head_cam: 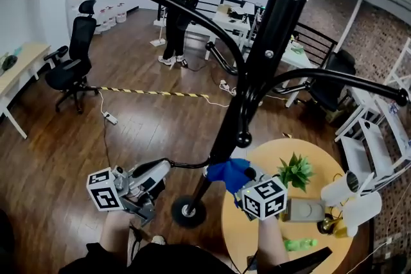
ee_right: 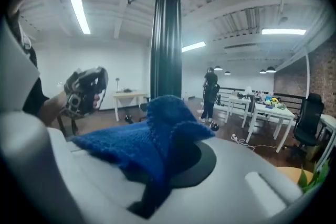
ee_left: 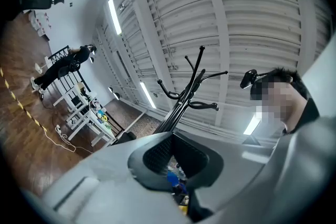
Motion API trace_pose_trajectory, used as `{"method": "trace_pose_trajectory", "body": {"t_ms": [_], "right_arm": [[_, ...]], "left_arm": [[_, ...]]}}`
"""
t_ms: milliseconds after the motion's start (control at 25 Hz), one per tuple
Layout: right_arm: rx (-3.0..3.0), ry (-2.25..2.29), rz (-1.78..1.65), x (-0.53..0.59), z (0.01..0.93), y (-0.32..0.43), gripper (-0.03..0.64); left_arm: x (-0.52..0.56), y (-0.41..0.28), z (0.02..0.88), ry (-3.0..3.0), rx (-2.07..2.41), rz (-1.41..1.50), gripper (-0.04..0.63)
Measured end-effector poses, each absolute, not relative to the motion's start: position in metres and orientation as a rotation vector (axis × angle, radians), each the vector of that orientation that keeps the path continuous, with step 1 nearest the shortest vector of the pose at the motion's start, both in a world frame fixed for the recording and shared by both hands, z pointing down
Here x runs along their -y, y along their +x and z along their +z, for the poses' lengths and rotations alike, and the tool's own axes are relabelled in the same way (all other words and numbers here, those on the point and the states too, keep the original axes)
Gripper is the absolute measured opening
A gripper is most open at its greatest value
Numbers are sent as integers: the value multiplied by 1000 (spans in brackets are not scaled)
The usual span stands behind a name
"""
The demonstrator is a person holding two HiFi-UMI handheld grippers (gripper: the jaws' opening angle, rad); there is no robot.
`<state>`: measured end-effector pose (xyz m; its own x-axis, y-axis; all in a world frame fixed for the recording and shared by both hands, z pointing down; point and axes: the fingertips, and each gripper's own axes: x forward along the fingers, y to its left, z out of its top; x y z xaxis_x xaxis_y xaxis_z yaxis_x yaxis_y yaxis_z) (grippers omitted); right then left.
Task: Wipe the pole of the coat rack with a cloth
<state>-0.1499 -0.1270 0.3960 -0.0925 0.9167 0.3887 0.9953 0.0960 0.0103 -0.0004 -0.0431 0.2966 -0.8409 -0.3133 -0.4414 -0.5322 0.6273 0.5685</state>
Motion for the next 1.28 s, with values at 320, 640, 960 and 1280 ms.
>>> {"method": "trace_pose_trajectory", "body": {"t_ms": [320,640,960,1280], "right_arm": [[1939,-1863,-527,176,430,-135,23],[2035,-1903,-406,182,413,-129,23],[2402,-1882,-239,150,351,-106,23],[2629,-1327,-167,106,422,-102,23]], "left_arm": [[69,-22,299,-696,-2599,1037,3],[68,-24,297,-640,-2657,1017,3],[36,-33,299,-793,-2648,995,3],[-46,-36,318,-1200,-2571,1120,3]]}}
